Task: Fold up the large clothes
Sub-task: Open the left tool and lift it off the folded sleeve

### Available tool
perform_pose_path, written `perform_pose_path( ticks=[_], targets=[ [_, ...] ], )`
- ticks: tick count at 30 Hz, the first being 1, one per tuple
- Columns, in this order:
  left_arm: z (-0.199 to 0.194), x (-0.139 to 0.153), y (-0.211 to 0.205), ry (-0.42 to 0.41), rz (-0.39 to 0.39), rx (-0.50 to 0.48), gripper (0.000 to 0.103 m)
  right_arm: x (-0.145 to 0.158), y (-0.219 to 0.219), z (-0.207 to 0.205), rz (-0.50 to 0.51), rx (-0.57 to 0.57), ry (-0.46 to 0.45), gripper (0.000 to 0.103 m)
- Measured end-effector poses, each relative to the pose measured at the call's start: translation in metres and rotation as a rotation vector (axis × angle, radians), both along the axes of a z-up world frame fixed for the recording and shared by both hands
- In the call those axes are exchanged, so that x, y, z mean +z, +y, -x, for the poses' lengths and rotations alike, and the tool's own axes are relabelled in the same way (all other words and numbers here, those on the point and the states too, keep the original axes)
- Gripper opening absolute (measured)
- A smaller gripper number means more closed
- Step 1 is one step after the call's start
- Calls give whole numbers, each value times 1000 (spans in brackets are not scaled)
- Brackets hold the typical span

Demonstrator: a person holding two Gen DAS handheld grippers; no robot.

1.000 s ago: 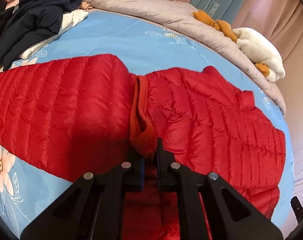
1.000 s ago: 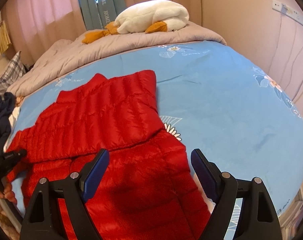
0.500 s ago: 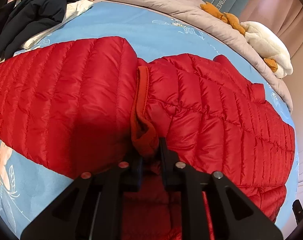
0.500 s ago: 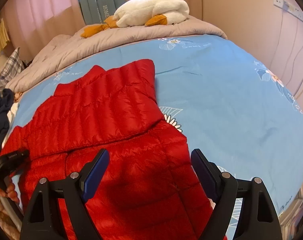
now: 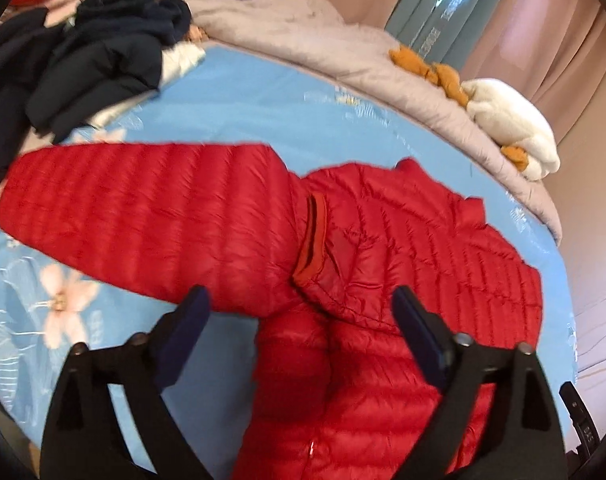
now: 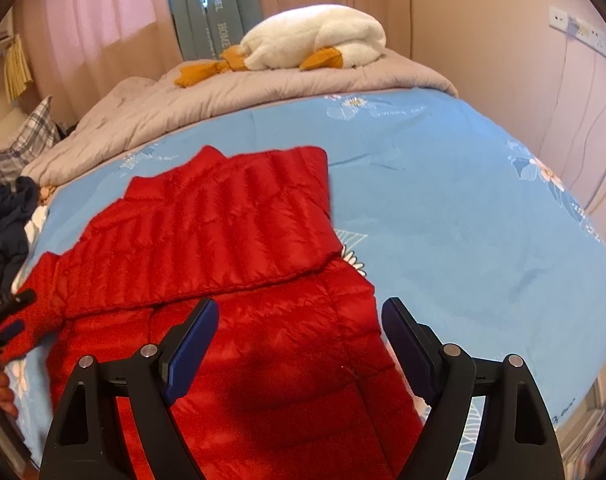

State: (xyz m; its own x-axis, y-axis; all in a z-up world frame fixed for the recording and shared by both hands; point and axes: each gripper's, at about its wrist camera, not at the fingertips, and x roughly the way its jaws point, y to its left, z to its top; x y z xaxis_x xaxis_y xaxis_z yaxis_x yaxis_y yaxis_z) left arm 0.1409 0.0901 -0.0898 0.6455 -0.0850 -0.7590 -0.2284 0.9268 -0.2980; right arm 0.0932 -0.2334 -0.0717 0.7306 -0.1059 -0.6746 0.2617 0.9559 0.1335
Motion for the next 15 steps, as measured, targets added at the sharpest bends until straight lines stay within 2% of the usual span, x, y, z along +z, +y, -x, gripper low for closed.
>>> perform_pose_path(
  ticks=[2,7,10,15],
  targets=[
    [17,16,4,-42,-18,10,103,5,4,4,5,9,-16,83],
    [50,45,7,-106,-78,10,103,19,10,14,7,43,-61,84],
    [69,57,10,-150,-94,21,103,26,16,21,18,62,-89,90],
    [92,60,21,-173,-93,36,103,35,26,31,34,102,-128,93]
  ],
)
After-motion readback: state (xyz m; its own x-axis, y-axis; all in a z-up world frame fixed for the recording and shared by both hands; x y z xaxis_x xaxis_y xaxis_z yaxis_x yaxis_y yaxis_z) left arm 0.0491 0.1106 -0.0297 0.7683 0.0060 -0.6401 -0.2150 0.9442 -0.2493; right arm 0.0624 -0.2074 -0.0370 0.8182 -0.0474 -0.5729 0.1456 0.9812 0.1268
